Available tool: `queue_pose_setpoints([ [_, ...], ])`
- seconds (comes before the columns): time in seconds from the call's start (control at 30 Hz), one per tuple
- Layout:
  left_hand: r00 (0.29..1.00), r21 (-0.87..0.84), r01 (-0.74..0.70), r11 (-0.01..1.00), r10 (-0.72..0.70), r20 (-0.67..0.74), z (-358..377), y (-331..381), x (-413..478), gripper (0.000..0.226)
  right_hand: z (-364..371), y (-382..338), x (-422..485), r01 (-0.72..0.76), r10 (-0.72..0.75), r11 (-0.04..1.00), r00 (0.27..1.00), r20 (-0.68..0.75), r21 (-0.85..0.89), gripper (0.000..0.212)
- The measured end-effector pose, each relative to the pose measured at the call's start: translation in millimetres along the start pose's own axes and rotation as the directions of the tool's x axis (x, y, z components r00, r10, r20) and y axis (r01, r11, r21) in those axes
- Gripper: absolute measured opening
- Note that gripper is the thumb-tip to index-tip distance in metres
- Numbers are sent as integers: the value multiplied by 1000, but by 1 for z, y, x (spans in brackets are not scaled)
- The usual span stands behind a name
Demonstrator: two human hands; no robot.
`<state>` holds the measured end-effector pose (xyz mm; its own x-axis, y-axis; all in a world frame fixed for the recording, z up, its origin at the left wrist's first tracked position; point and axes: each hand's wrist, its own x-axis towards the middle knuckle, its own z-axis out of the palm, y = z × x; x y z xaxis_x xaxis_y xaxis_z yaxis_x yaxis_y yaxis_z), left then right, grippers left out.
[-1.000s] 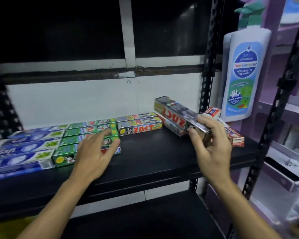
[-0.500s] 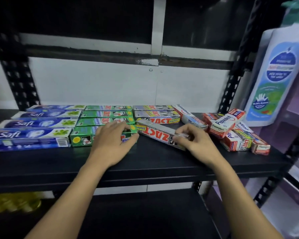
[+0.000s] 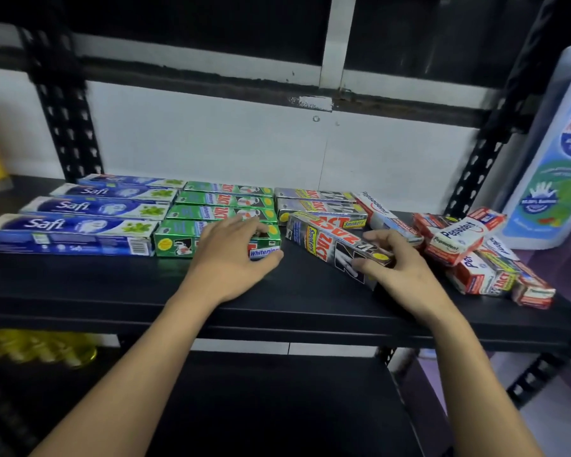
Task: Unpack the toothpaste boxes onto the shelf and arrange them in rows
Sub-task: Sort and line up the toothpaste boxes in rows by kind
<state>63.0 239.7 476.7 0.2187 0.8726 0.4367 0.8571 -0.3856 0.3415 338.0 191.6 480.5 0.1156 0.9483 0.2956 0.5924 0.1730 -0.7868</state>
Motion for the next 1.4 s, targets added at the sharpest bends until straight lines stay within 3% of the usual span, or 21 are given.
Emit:
queue_pose_setpoints([
  [0.1, 1000, 5, 3, 1000, -3, 4, 0, 0, 0, 51, 0, 3, 1, -12, 18, 996, 998, -64, 90, 38],
  [0.2, 1000, -1, 7, 1000, -7, -4, 0, -1, 1, 51, -2, 3, 0, -23, 41, 982, 995, -91, 186, 20],
  [0.27, 1000, -1, 4, 1000, -4, -10, 1, -1, 1, 51, -2, 1, 1, -35, 51, 986, 994, -100, 162, 7],
  [0.43, 1000, -4, 5, 1000, -5, -15, 2, -2, 2, 49, 0, 2, 2, -20, 12, 999, 983, -184, -39, 29],
  [0.57, 1000, 0, -1, 1000, 1, -18, 2, -2, 3, 49, 2, 5, 1, 57, -76, 986, 990, -121, -154, 50],
  [0.7, 1000, 8, -11, 1000, 11, -20, 2, -3, 3, 45, 13, 14, 6, 153, -228, 892, 965, -132, -426, 45],
  [0.8, 999, -4, -16, 1000, 16, -31, 2, -4, 4, 39, 23, 8, 10, 164, -333, 739, 932, -142, -654, 43],
  [0.87, 999, -12, -20, 1000, 19, -38, 3, -4, 3, 35, 26, -4, 15, 129, -295, 644, 951, -90, -754, 43],
  [0.97, 999, -21, -15, 1000, 14, -33, 3, -5, 3, 33, 27, -24, 28, 44, -136, 607, 990, -49, -793, 43],
  [1.13, 999, -20, -19, 1000, 18, -30, 3, -5, 3, 36, 34, -25, 52, 36, -66, 691, 998, -13, -722, 25],
  [1.3, 998, -12, -32, 999, 32, -47, 5, -8, 4, 37, 43, -7, 57, 73, -157, 773, 985, -79, -631, 41],
  [1.4, 998, -5, -38, 999, 38, -54, 6, -9, 3, 37, 42, -2, 62, 60, -159, 765, 982, -98, -641, 46],
])
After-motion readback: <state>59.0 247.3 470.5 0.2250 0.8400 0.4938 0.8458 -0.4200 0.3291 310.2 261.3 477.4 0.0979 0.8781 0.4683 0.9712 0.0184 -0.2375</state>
